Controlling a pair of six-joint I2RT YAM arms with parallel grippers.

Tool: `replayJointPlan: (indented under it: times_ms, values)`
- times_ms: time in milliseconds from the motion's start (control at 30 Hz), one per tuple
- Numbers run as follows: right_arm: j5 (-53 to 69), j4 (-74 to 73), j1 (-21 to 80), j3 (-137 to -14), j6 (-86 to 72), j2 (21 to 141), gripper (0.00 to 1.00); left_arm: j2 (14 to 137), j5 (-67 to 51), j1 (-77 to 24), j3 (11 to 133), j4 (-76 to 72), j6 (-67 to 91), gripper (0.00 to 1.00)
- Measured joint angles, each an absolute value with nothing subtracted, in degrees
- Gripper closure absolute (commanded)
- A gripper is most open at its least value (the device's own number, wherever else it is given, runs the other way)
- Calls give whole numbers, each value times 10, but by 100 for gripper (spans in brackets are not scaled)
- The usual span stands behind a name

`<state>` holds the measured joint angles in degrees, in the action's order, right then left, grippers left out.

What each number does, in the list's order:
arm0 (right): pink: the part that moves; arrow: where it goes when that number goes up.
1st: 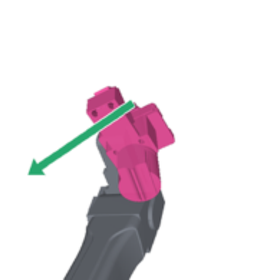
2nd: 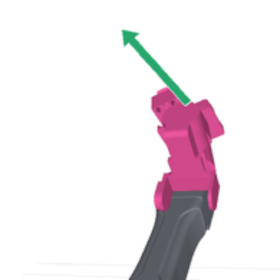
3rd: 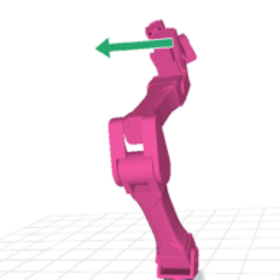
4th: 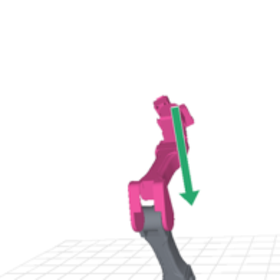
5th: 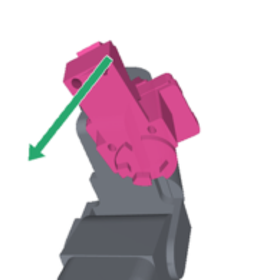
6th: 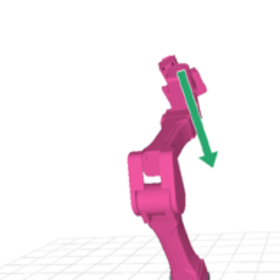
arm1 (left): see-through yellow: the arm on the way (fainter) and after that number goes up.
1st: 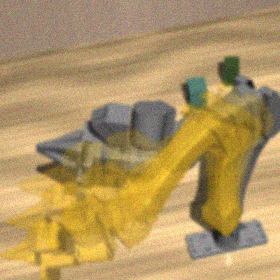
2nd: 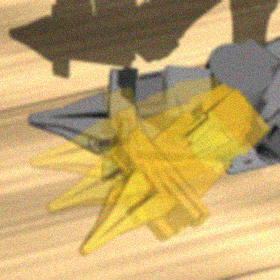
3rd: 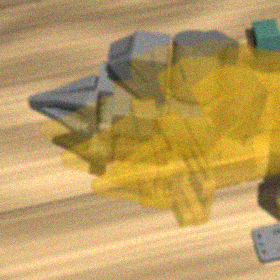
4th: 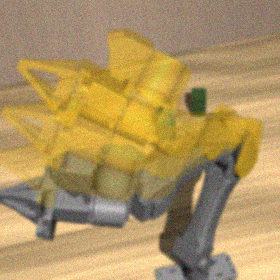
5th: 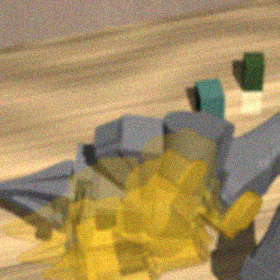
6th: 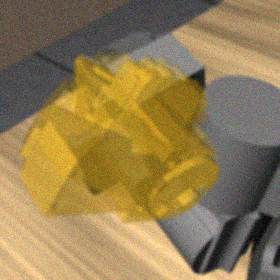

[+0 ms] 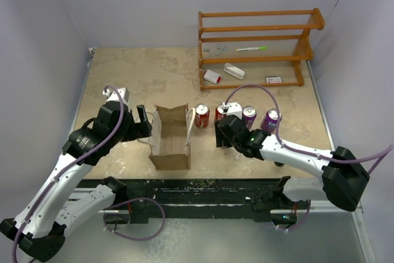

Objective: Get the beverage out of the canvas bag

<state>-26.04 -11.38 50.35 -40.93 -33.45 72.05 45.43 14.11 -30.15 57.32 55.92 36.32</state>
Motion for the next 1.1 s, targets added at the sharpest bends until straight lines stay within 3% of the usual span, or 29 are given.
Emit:
replayJointPlan:
  times_ms: [300,500,600,733,1100]
  values:
    - [-280,-104,503,-421,-364,764,74,438,156,-302,645,567,367,1]
    - [-294,-104,503,-428,-383,774,25,386,158,-302,646,583,378,1]
    - [-294,-104,503,-428,-387,774,10,362,158,-302,646,592,385,1]
    - [-294,-124,503,-436,-390,770,0,352,157,-302,648,598,392,1]
    - [-309,-227,503,-573,-349,690,0,400,135,-302,733,640,397,1]
